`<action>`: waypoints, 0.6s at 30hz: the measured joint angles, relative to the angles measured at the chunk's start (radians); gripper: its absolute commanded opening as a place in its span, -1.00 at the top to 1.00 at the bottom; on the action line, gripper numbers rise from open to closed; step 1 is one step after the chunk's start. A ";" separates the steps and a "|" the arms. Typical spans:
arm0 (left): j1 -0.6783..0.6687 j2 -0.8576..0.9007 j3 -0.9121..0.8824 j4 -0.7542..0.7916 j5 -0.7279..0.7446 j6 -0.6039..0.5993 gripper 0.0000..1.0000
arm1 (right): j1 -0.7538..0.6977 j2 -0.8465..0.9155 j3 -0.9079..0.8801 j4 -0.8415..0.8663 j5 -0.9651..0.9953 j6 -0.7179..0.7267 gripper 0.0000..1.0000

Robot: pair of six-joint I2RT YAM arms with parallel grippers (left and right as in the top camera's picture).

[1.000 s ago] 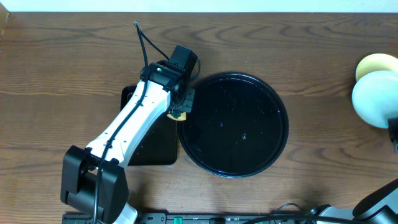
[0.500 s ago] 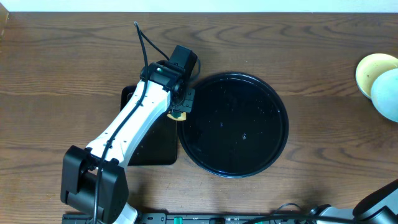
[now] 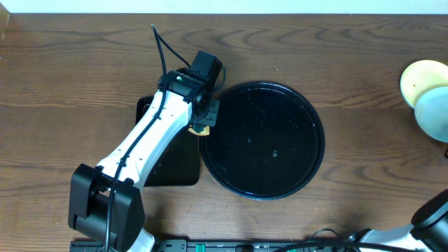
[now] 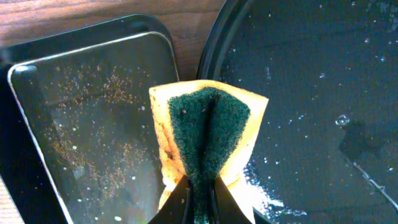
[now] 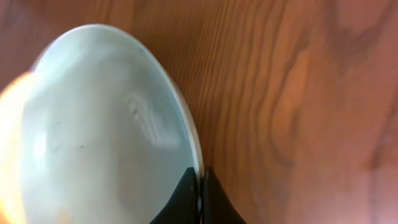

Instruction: Clean dirty plates on tray and stack at the side

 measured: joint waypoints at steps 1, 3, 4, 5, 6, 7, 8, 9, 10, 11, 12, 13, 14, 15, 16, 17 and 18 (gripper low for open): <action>0.000 0.000 0.000 0.000 0.000 0.000 0.83 | 0.008 0.013 0.002 0.001 0.000 0.000 0.97; 0.000 0.000 0.000 0.000 0.000 0.000 0.83 | 0.027 0.037 0.015 0.000 0.003 0.000 0.97; 0.000 0.000 0.000 0.000 0.000 0.000 0.83 | 0.037 0.046 0.025 0.001 0.006 0.000 0.97; 0.000 0.000 0.000 0.000 0.000 0.000 0.82 | 0.047 0.053 0.039 0.001 0.010 0.000 0.97; 0.000 0.000 0.000 0.000 0.000 0.000 0.82 | 0.058 0.058 0.053 0.001 0.013 0.000 0.97; 0.000 0.000 0.000 0.000 0.000 0.000 0.83 | 0.068 0.065 0.074 0.001 0.019 0.000 0.97; 0.000 0.000 0.000 0.001 0.000 0.000 0.83 | 0.078 0.071 0.093 0.001 0.023 0.000 0.97; 0.000 0.000 0.000 0.000 0.000 0.000 0.82 | 0.085 0.077 0.112 0.001 0.027 0.000 0.97; 0.000 0.000 0.000 0.001 0.000 0.000 0.83 | 0.089 0.082 0.129 0.001 0.031 0.000 0.97; 0.000 0.000 0.000 0.001 0.000 0.000 0.82 | 0.097 0.087 0.144 0.002 0.035 0.000 0.97; 0.000 0.000 0.000 0.002 0.000 0.000 0.82 | 0.101 0.089 0.158 0.002 0.040 0.000 0.97; 0.000 0.000 0.000 0.003 0.000 0.000 0.83 | 0.102 0.090 0.163 0.002 0.042 0.000 0.97; 0.000 0.000 0.000 0.004 0.000 0.000 0.83 | 0.108 0.093 0.178 0.001 0.048 0.000 0.97; 0.000 0.000 0.000 0.007 0.000 0.000 0.83 | 0.111 0.097 0.186 0.002 0.051 0.000 0.97; 0.000 0.000 0.000 0.011 0.000 0.000 0.82 | 0.114 0.102 0.196 0.003 0.058 0.000 0.98; 0.000 0.000 0.000 0.014 0.000 0.000 0.83 | 0.118 0.106 0.202 0.004 0.062 0.000 0.97; 0.000 0.000 0.000 0.016 0.000 0.000 0.83 | 0.122 0.111 0.205 0.005 0.065 0.000 0.90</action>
